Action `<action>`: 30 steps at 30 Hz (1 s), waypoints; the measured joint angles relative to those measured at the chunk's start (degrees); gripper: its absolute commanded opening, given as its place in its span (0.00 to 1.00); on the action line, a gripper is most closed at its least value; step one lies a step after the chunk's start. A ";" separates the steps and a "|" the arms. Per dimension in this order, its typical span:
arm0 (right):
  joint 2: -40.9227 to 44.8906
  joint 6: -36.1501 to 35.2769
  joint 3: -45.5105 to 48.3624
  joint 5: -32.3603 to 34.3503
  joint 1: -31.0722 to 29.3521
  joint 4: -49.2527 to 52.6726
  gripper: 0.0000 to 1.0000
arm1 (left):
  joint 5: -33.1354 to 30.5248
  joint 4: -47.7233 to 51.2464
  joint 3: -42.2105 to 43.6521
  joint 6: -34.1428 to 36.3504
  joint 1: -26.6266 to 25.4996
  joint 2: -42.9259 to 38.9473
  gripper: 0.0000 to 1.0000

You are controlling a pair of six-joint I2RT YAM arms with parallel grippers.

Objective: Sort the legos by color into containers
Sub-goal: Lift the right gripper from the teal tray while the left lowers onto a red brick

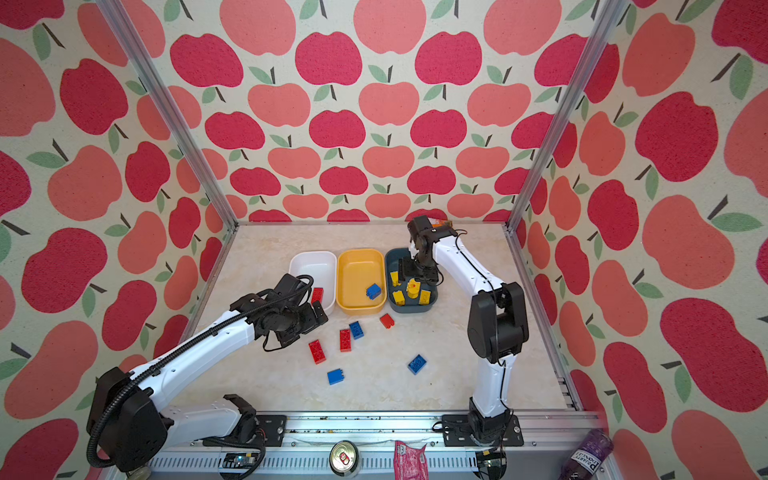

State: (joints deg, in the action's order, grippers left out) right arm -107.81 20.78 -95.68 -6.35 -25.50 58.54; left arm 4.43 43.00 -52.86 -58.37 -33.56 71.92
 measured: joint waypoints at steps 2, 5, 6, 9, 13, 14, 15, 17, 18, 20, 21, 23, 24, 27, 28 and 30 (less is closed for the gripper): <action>1.38 -0.11 1.46 -0.59 0.20 0.07 0.78 | -0.24 -0.02 0.11 -1.38 -1.20 1.07 0.95; 3.10 -0.42 3.32 -1.57 0.57 0.07 0.78 | -1.09 0.02 0.44 -3.54 -3.41 3.56 0.93; 3.69 -0.46 4.02 -1.95 0.74 0.07 0.78 | -1.40 0.02 0.44 -4.24 -4.22 4.68 0.92; 5.33 -0.87 5.81 -2.80 1.18 0.00 0.78 | -2.56 0.09 0.44 -6.49 -6.34 7.96 0.88; 7.48 -1.29 8.31 -3.91 2.10 -0.15 0.78 | -3.78 0.20 0.44 -8.96 -8.37 10.88 0.82; 7.89 -1.29 8.85 -4.22 2.34 -0.17 0.78 | -4.09 0.31 0.44 -9.70 -8.76 11.41 0.80; 8.31 -1.29 9.42 -4.39 2.54 -0.17 0.78 | -4.31 0.44 0.44 -10.19 -9.09 11.82 0.78; 8.85 -1.29 10.36 -4.85 2.82 -0.44 0.78 | -4.76 0.59 0.44 -11.15 -9.60 12.59 0.76; 9.09 -1.29 10.86 -5.09 2.89 -0.59 0.78 | -5.09 0.63 0.44 -11.56 -9.84 13.05 0.74; 9.33 -1.29 11.50 -5.44 3.02 -0.66 0.78 | -5.35 0.76 0.44 -12.26 -10.19 13.84 0.72; 9.44 -1.29 11.85 -5.64 3.02 -0.87 0.78 | -5.55 0.90 0.44 -12.61 -10.36 14.21 0.72; 9.68 -1.29 12.48 -5.88 3.02 -1.14 0.78 | -5.75 1.14 0.44 -13.00 -10.67 14.51 0.71; 9.79 -1.29 12.79 -6.05 3.04 -1.29 0.78 | -5.86 1.18 0.44 -13.22 -10.86 14.51 0.70; 10.10 -1.29 13.16 -6.47 3.13 -1.53 0.78 | -6.25 1.20 0.44 -14.25 -11.41 14.51 0.69; 10.21 -1.29 13.18 -6.47 3.15 -1.64 0.77 | -6.45 1.18 0.48 -14.32 -11.54 14.51 0.68; 10.40 -1.29 13.25 -6.58 3.30 -1.88 0.77 | -6.62 1.11 0.92 -14.67 -11.72 14.49 0.67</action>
State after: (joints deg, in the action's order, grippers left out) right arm -97.41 19.49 -82.43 -12.93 -22.20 56.66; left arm -2.20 44.12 -51.94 -73.03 -45.28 86.41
